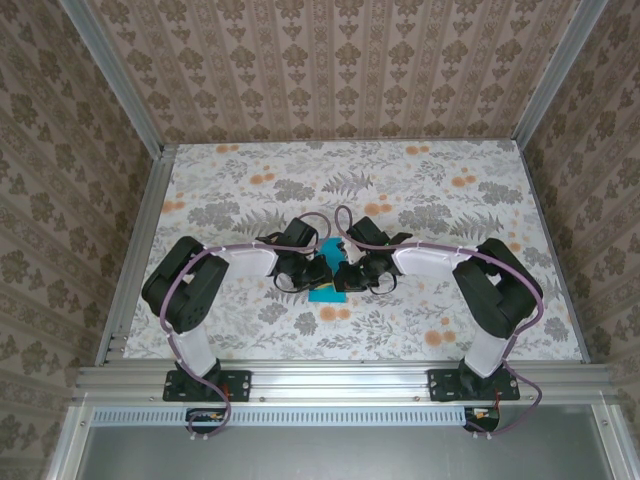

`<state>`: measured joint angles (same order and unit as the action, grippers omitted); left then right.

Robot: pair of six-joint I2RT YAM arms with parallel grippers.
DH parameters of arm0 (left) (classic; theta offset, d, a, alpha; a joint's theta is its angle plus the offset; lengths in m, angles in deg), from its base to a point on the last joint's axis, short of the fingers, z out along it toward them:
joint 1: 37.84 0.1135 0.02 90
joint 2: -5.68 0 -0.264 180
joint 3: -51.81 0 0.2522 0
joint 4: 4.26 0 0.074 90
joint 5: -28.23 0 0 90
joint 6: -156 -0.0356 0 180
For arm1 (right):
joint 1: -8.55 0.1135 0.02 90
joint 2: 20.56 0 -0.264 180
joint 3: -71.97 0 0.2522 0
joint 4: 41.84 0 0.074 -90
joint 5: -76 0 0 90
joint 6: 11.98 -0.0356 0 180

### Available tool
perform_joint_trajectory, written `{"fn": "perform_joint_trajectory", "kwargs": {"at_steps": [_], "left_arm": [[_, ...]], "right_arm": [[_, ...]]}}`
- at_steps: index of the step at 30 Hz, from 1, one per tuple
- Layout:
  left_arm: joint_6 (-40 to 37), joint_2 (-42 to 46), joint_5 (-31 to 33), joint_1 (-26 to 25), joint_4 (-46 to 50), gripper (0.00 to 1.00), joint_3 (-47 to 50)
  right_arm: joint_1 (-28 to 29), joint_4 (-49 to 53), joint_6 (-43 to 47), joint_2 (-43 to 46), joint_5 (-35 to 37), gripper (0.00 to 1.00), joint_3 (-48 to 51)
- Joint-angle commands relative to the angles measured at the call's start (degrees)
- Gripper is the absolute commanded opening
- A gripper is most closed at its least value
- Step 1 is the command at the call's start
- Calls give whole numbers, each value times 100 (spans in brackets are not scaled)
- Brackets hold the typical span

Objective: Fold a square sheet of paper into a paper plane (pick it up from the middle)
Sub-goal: Fold the triangle a second time at the center of the table.

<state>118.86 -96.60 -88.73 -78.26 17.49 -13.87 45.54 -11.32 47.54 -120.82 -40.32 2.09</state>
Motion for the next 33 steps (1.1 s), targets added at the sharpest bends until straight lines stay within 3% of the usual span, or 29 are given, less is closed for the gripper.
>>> {"fn": "perform_joint_trajectory", "kwargs": {"at_steps": [1,19,33], "left_arm": [[14,-187,191,-27,291,12,-29],[-23,47,-144,68,-87,20,-126],[-27,-79,-82,129,-77,15,-2]], "right_arm": [[27,40,-108,-197,48,12,22],[18,570,75,-322,681,12,101],[18,657,64,-450,728,11,117]]}}
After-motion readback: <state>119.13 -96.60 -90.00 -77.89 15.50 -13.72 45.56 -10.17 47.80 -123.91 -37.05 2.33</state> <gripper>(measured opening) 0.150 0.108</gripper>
